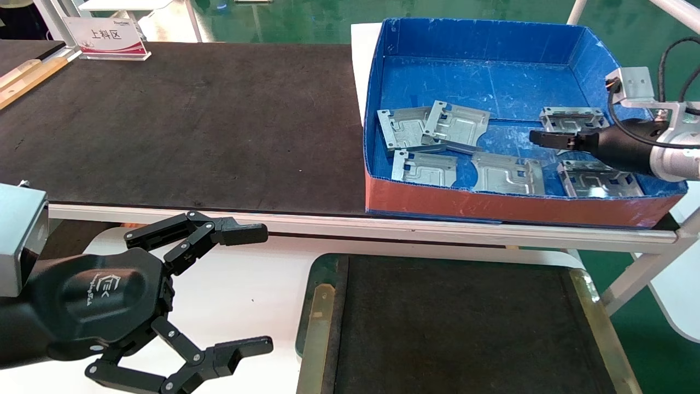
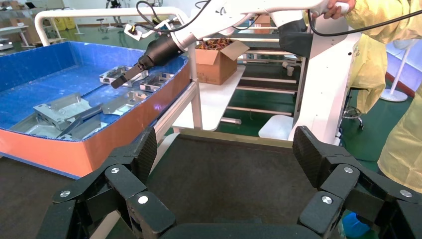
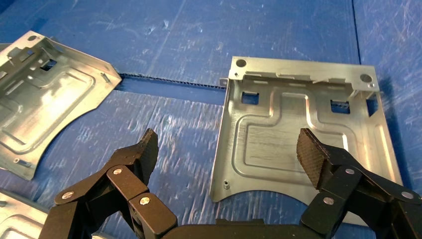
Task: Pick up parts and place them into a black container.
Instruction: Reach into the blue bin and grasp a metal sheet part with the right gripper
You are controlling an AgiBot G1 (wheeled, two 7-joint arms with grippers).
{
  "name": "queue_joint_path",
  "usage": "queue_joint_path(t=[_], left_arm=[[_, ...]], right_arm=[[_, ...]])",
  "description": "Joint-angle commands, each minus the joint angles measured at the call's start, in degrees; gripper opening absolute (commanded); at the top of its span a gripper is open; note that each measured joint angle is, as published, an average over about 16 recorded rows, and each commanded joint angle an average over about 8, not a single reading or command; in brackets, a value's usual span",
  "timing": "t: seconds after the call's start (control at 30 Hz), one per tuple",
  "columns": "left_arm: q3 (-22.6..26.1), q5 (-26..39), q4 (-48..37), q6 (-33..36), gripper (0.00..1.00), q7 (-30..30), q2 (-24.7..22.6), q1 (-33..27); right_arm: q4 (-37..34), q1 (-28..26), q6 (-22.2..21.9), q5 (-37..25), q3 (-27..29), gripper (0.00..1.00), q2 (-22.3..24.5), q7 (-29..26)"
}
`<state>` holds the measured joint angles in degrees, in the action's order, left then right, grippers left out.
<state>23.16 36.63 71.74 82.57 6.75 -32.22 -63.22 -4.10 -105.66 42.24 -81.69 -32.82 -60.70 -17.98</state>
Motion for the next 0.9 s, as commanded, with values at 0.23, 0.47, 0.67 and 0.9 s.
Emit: queue_joint_path(t=[0.23,0.47,0.67,0.9], left_arm=[[0.0,0.0,0.0,0.0,1.0,0.0,0.0,0.0],[0.0,0.0,0.0,0.0,1.0,0.0,0.0,0.0],[0.0,0.0,0.0,0.0,1.0,0.0,0.0,0.0],[0.0,0.0,0.0,0.0,1.0,0.0,0.0,0.0]], right_arm=[[1.36,0.51,-1.13,-0.38,-0.28,0.0,-0.09,-2.72],[2.16,0.62,-1.06,-1.0,-0.71,0.0,0.14,-3.76],[2.71,0.71,-0.71,-1.44,-1.02,0.0,0.4,-4.21],[3.02,0.81,0.12,-1.54,-1.08,0.0,0.71,-4.95]])
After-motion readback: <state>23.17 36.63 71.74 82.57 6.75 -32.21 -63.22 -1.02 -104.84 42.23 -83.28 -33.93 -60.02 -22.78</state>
